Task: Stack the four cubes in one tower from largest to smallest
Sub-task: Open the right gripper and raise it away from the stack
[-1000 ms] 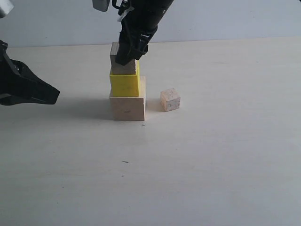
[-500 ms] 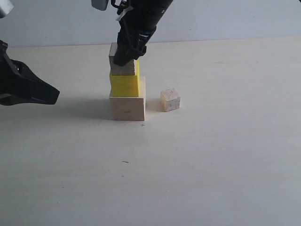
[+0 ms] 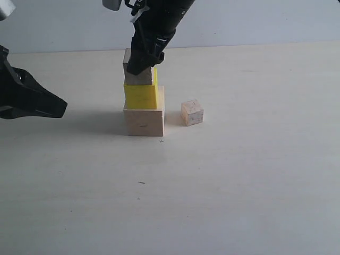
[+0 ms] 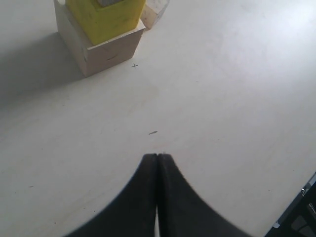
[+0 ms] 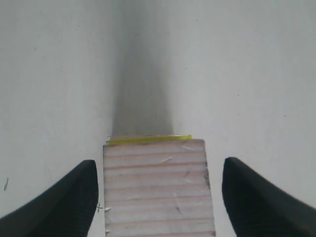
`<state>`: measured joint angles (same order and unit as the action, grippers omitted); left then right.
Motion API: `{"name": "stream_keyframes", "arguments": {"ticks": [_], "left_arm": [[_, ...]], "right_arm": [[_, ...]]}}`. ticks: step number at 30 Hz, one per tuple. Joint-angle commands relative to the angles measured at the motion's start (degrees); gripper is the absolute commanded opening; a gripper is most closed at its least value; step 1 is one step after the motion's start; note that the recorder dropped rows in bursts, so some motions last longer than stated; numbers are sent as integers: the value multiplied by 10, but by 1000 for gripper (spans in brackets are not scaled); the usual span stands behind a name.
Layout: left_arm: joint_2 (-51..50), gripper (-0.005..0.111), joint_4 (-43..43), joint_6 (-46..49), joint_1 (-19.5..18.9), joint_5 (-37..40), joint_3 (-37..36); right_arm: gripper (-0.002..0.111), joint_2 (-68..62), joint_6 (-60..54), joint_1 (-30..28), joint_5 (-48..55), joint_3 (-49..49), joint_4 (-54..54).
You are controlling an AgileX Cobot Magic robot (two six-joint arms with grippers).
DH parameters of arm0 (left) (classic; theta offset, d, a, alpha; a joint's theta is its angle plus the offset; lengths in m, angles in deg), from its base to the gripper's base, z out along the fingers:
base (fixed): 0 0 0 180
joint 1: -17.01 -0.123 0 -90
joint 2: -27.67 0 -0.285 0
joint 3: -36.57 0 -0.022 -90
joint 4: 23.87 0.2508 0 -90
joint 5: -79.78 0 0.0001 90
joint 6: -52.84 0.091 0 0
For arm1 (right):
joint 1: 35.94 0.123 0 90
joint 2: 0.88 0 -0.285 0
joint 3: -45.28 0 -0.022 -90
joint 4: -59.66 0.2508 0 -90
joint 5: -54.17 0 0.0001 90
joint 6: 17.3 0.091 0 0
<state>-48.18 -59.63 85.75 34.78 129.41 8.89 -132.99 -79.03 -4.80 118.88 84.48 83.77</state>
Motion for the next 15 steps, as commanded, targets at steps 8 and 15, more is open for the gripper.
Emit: {"name": "stream_keyframes", "arguments": {"ticks": [8,15], "left_arm": [[3,0,-3,13,0,-4,-4],[3,0,-3,13,0,-4,-4]], "right_arm": [[80,58,65,-1,18,-1,-5],[76,133,163,-1,15,-1,-55]]}}
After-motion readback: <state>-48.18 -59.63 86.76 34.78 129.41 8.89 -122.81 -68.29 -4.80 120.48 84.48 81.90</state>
